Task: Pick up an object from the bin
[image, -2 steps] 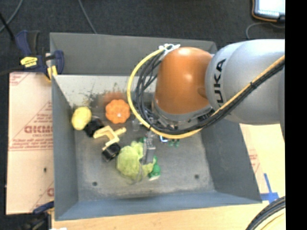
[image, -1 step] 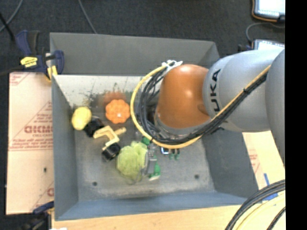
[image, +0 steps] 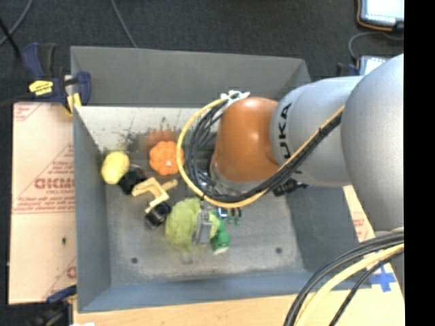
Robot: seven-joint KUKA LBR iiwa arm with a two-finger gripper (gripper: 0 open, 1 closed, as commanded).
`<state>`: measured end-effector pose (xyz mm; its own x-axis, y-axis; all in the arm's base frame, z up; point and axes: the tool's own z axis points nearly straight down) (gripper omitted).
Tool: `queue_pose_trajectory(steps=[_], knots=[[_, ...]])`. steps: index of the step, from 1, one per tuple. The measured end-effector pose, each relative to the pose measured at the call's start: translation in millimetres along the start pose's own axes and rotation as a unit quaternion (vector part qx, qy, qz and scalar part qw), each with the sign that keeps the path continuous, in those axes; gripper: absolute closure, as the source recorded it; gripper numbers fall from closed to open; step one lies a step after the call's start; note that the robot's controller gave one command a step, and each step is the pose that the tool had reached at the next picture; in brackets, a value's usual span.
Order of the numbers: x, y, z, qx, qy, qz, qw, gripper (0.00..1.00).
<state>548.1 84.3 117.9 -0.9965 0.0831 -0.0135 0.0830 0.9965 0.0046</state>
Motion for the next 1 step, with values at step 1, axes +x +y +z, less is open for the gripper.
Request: queue_pose_trajectory(steps=[1], knots=[[20.8, -9.0, 41.0, 0.001, 0.0034, 0.008, 1.0000, 0.00]])
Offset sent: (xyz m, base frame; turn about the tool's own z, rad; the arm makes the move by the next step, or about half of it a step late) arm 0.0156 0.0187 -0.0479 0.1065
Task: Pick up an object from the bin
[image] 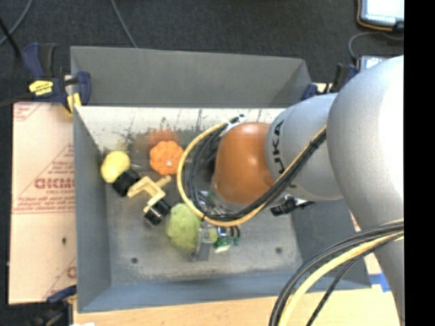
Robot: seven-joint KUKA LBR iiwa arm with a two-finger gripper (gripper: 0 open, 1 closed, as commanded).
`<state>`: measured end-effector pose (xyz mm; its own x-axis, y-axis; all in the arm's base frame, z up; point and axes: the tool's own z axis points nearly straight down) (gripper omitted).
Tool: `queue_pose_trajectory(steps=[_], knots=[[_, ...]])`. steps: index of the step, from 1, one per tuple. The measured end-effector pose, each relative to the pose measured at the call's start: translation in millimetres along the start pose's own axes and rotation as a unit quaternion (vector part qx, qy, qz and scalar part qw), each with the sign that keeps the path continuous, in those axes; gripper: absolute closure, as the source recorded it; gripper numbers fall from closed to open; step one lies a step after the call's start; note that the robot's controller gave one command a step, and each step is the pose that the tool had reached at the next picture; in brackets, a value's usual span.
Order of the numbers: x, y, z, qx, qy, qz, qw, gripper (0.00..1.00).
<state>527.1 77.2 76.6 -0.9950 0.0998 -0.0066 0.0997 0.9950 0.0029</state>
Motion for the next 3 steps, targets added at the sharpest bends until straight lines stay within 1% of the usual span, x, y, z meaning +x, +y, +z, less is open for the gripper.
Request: queue_pose_trajectory(steps=[1, 2, 3], knots=[[-34.9, 29, 6, -0.002, -0.0043, 0.044, 0.9990, 1.00], [-34.8, 28, 6, -0.002, -0.0042, 0.045, 0.9990, 1.00], [-43.2, 28, -104, -0.002, -0.0055, 0.048, 0.9988, 1.00]])
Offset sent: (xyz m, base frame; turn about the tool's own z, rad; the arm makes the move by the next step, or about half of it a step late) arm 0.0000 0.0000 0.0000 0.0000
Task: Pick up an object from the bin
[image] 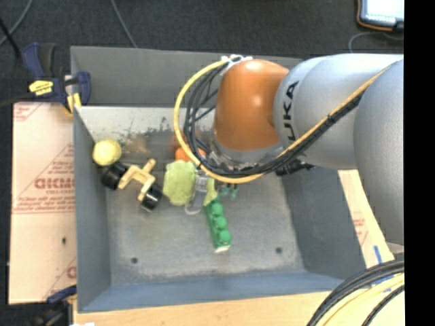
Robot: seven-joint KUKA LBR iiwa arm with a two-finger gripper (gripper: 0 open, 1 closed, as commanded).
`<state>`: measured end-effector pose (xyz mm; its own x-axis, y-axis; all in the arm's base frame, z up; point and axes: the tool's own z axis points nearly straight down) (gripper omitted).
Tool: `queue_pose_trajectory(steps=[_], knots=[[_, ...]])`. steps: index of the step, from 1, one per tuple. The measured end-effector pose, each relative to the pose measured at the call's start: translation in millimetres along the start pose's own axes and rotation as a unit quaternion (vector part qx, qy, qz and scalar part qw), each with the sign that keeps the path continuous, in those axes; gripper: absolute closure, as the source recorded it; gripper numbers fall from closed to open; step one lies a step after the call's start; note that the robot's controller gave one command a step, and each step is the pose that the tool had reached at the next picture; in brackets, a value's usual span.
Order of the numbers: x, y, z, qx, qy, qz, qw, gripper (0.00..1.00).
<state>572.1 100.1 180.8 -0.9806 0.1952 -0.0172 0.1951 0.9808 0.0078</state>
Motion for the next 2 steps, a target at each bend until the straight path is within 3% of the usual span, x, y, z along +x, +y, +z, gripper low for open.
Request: queue_pose_trajectory(steps=[1, 2], knots=[[0.1, 0, 0, 0.000, 0.0001, 0.000, 1.0000, 1.00], [0.4, 1, -44, 0.001, 0.0030, -0.002, 1.0000, 1.00]])
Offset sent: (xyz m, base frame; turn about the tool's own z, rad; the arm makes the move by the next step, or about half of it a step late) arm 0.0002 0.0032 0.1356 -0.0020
